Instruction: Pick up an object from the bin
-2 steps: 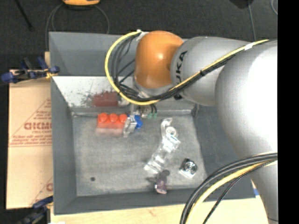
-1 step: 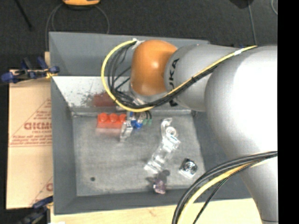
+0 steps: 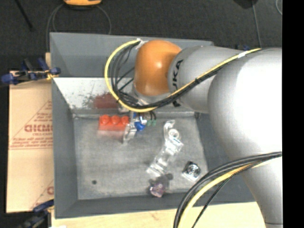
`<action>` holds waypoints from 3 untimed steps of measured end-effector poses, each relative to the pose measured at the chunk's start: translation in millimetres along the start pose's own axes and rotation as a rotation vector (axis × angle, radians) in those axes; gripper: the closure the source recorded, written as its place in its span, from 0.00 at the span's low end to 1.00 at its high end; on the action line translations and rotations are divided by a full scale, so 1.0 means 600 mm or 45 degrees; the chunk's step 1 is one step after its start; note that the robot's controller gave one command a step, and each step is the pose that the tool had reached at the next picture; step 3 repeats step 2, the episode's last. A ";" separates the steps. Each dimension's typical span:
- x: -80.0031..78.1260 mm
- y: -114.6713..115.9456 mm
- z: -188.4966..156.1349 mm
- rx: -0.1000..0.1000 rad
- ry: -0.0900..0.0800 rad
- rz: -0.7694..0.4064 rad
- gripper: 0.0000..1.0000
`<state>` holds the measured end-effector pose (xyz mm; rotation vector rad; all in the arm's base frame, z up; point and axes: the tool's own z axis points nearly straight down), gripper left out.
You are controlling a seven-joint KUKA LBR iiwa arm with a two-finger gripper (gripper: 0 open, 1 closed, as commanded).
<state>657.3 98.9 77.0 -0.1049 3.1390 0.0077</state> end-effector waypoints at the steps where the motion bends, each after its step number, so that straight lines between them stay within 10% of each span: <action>1: -0.003 -0.001 -0.006 0.000 -0.005 0.003 1.00; 2: -0.009 -0.001 -0.161 0.004 -0.016 0.004 1.00; 3: -0.009 -0.001 -0.161 0.004 -0.016 0.004 1.00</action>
Offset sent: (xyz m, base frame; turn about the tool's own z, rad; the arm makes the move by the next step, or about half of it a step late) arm 0.0000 0.0000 0.0000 0.0000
